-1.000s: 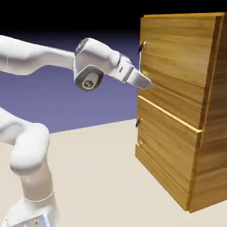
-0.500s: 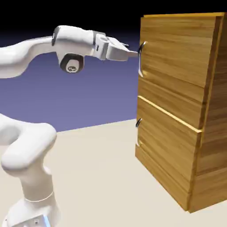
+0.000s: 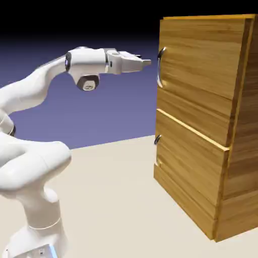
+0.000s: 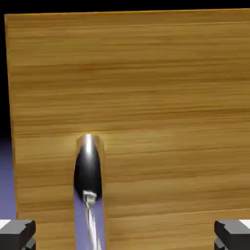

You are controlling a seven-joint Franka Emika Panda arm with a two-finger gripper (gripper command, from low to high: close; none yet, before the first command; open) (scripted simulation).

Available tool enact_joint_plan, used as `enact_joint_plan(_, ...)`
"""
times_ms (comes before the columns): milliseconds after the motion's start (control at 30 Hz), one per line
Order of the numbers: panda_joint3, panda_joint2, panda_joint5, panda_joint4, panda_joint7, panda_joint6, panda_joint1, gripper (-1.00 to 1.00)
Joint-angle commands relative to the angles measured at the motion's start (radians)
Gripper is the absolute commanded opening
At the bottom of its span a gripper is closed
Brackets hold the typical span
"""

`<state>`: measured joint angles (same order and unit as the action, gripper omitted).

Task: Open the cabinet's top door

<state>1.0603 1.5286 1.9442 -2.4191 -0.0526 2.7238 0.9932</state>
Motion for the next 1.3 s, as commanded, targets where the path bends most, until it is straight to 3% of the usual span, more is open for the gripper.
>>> enact_joint_plan(0,0.024,0.021,0.044,0.009,0.015,-0.007,0.023,0.0)
enact_joint_plan(267,0.081,0.025,0.184,0.142,0.074,-0.04,0.205,0.0)
enact_joint_plan(300,0.081,0.025,0.184,0.142,0.074,-0.04,0.205,-1.0)
enact_joint_plan(600,-0.072,0.075,0.288,-0.148,0.308,-0.285,-0.036,-1.0)
enact_joint_plan(867,-0.335,0.112,0.177,-0.41,0.47,-0.55,-0.248,-1.0)
enact_joint_plan(1267,-0.77,0.111,-0.151,-0.556,0.598,-0.837,-0.33,-1.0)
